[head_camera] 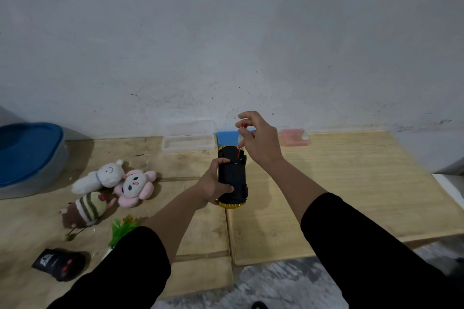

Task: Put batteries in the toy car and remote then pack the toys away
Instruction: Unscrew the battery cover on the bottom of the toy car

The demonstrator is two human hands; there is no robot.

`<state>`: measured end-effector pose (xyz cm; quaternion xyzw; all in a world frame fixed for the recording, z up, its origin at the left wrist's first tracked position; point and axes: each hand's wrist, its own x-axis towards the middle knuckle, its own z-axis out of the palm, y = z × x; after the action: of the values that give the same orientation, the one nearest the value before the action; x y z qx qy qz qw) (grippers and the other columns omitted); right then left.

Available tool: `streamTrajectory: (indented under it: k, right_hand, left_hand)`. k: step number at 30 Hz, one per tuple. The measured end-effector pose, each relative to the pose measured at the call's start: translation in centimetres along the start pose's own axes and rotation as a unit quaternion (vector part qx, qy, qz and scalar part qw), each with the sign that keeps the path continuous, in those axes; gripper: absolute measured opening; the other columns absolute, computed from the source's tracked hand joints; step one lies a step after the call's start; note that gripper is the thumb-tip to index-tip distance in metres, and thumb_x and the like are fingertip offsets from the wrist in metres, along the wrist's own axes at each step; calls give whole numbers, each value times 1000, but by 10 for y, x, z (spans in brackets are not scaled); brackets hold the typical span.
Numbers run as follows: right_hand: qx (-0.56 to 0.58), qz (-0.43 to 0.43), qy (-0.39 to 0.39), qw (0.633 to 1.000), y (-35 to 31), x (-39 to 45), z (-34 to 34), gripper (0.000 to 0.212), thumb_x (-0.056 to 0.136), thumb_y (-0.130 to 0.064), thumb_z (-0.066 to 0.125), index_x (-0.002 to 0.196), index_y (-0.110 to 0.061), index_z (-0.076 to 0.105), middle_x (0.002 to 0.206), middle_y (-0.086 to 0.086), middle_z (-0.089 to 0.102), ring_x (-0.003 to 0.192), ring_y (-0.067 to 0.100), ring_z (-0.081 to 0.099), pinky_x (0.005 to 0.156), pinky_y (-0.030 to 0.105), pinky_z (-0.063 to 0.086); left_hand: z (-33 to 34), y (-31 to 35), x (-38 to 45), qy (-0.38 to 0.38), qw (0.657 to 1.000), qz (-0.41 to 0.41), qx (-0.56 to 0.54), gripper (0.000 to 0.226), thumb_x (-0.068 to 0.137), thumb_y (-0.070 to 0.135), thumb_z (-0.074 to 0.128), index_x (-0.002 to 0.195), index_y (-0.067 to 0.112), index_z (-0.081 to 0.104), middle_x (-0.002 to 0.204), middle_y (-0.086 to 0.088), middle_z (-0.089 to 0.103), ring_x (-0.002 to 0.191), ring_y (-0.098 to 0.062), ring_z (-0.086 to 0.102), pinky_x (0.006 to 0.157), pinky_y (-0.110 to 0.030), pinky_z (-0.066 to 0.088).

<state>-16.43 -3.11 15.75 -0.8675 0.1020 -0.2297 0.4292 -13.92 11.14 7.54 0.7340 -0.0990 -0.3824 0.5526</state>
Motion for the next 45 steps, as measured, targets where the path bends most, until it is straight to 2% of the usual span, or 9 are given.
streamTrajectory:
  k: [6, 13, 17, 23, 29, 34, 39, 42, 45]
  right_hand:
    - [12, 1, 12, 1000, -4, -2, 1, 10, 81, -19, 70, 90, -20, 67, 96, -5, 53, 76, 24, 66, 70, 30, 53]
    - [-1, 4, -1, 1000, -7, -4, -1, 18, 92, -9, 52, 104, -18, 62, 99, -8, 62, 66, 26, 68, 67, 35, 56]
    - [8, 4, 11, 1000, -8, -4, 1, 8, 83, -21, 68, 91, -20, 66, 96, -5, 54, 77, 23, 66, 70, 30, 52]
    - [12, 22, -4, 1000, -9, -5, 1, 23, 91, -5, 50, 110, -16, 58, 100, -7, 61, 69, 28, 67, 72, 41, 56]
    - [11, 17, 19, 1000, -8, -7, 5, 13, 84, -21, 67, 97, -19, 68, 100, 0, 52, 75, 25, 65, 73, 32, 54]
    - [-6, 11, 19, 1000, -9, -6, 8, 25, 93, -11, 51, 117, -19, 57, 104, -4, 65, 66, 25, 65, 73, 41, 55]
    - [-14, 11, 33, 999, -8, -7, 6, 20, 84, -24, 67, 104, -21, 66, 104, -5, 53, 67, 11, 56, 65, 16, 45]
    - [-17, 7, 36, 999, -7, -4, 8, 19, 85, -17, 65, 104, -19, 65, 95, -3, 57, 75, 10, 56, 71, 23, 43]
    - [6, -2, 26, 1000, -7, -3, 11, 28, 92, -6, 50, 117, -15, 57, 103, 0, 65, 89, 18, 62, 81, 37, 52]
  left_hand:
    - [1, 2, -2, -13, 1000, 0, -2, 66, 82, -7, 60, 122, 37, 34, 126, -12, 49, 111, -37, 53, 71, -48, 54]
    - [-1, 1, -3, -4, 1000, -3, 0, 66, 82, -8, 59, 123, 37, 34, 127, -12, 48, 106, -35, 52, 61, -39, 51]
    - [-2, 2, -3, -7, 1000, -4, -3, 66, 82, -8, 59, 123, 37, 34, 127, -13, 49, 106, -35, 52, 61, -40, 51]
    - [-3, -1, -3, -7, 1000, -9, -8, 67, 81, -9, 59, 123, 37, 35, 127, -13, 49, 110, -38, 52, 68, -46, 52]
    - [-4, 1, -3, -14, 1000, -9, -4, 66, 82, -9, 60, 122, 37, 35, 125, -13, 50, 110, -38, 53, 69, -46, 53]
    - [-5, 0, -3, -12, 1000, -13, -4, 66, 81, -10, 60, 120, 38, 37, 124, -13, 50, 109, -39, 53, 68, -47, 53]
    - [-8, 4, -2, -17, 1000, -16, -7, 65, 81, -10, 60, 118, 38, 37, 125, -15, 52, 108, -40, 55, 62, -42, 52]
    - [-10, 4, -1, -18, 1000, -20, -5, 65, 80, -11, 61, 117, 38, 38, 124, -15, 53, 108, -40, 55, 63, -45, 52]
    - [-11, 4, 0, -21, 1000, -18, -8, 65, 80, -11, 61, 117, 38, 38, 124, -15, 53, 108, -40, 55, 65, -46, 53]
